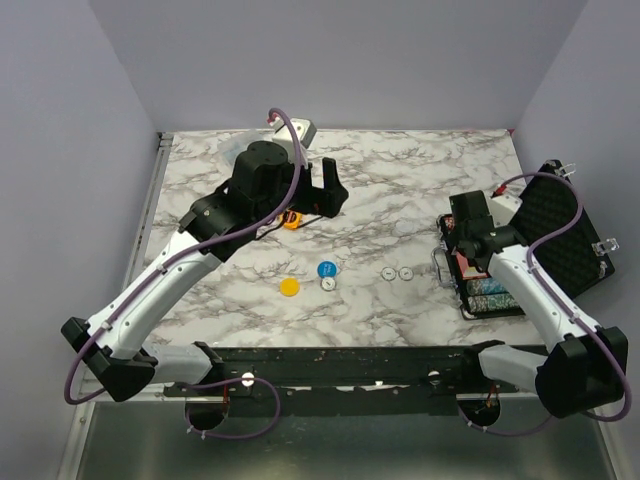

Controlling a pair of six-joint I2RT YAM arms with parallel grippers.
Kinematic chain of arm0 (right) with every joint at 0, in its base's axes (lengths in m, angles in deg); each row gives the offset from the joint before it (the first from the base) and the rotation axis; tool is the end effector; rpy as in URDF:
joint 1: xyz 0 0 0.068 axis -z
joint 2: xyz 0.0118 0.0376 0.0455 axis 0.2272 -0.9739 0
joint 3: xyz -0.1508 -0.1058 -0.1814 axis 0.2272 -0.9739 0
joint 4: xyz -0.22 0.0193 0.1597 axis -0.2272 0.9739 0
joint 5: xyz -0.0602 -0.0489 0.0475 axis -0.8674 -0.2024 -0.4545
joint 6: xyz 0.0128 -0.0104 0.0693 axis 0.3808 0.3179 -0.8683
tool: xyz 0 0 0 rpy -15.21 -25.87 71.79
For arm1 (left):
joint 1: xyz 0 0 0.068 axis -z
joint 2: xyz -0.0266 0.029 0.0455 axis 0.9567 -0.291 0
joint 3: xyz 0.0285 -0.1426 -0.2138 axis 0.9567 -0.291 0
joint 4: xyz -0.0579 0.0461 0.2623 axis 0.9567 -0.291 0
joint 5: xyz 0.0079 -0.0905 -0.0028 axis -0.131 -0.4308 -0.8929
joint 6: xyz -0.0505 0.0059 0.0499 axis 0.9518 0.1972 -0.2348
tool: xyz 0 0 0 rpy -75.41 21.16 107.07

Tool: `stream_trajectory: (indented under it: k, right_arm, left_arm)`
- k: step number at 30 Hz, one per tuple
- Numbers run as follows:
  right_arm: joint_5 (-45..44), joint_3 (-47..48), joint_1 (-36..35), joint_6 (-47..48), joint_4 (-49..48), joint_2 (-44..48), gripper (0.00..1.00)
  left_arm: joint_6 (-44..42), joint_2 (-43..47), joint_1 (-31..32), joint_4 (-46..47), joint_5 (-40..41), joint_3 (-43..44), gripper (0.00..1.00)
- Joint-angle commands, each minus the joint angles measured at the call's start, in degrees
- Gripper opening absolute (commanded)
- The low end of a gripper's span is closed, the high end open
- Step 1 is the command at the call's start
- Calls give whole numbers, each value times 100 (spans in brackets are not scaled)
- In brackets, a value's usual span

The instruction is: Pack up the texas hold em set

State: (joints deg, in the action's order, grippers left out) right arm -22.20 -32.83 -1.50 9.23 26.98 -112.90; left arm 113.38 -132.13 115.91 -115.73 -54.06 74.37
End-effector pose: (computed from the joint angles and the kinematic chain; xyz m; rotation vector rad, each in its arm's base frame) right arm 0.2519 0.0310 0.2270 0.7846 2.1958 -0.2992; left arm 0.2291 -0.2060 0.4230 0.2568 1.9732 -0.7072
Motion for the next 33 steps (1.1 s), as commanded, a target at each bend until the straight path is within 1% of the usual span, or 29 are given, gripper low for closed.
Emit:
stream_trajectory:
  k: [1,2,3,6,8,10,11,13,16,17,18,20,22,25,29,33]
  right_arm:
    - [-788,477,96,438,370,-236,1]
    - [-918,564,99,531,459,-308,1]
    - [-1093,628,98,652,523,-378,1]
    - [-1384,744,94,1065,610,-574,1]
    - [-1352,694,96,1546,484,-700,1]
    - [-1500,668,110,1727,519,-842,1]
    - [-1429,715,135,1723,612,-905,1]
    - [-1155,709,140,1992,460,-942,1]
    - [-1110,805,148,2245,406,-1132,1]
    - [-1138,867,145,2344,420,-1241,1]
    - [-1198,880,146,2675,382,-1389,1]
    - [-1641,911,146,3051,348,-1756,1]
    - [-1800,977,145,3207,494,-2057,1]
    - [-1304,946,145,3374,363,-2117,1]
    - [-805,771,145,3583,163,-2218,1]
    - [-575,831,149,3670,87,-2412,1]
  left_arm:
    - [28,90,-29,-176,-502,-276,98]
    - [-71,121,-36,-183,-247,-345,98]
    - [-158,140,-42,-211,-155,-407,98]
    - [-324,216,-49,-312,-91,-515,98]
    - [-261,319,-42,-177,-248,-667,99]
    - [-208,358,-47,-148,-448,-663,99]
    - [-178,377,-47,-148,-522,-659,98]
    - [-118,443,-26,-135,-617,-697,98]
    - [-139,540,139,-164,-501,-703,98]
    - [-152,566,218,-173,-337,-704,99]
    - [-193,593,313,-166,-320,-705,98]
    - [-260,666,463,-137,-290,-707,98]
    - [-367,752,569,-73,-195,-773,99]
    - [-477,825,662,-70,138,-799,98]
    - [-566,914,797,-3,161,-851,99]
    - [-664,947,967,14,285,-866,99]
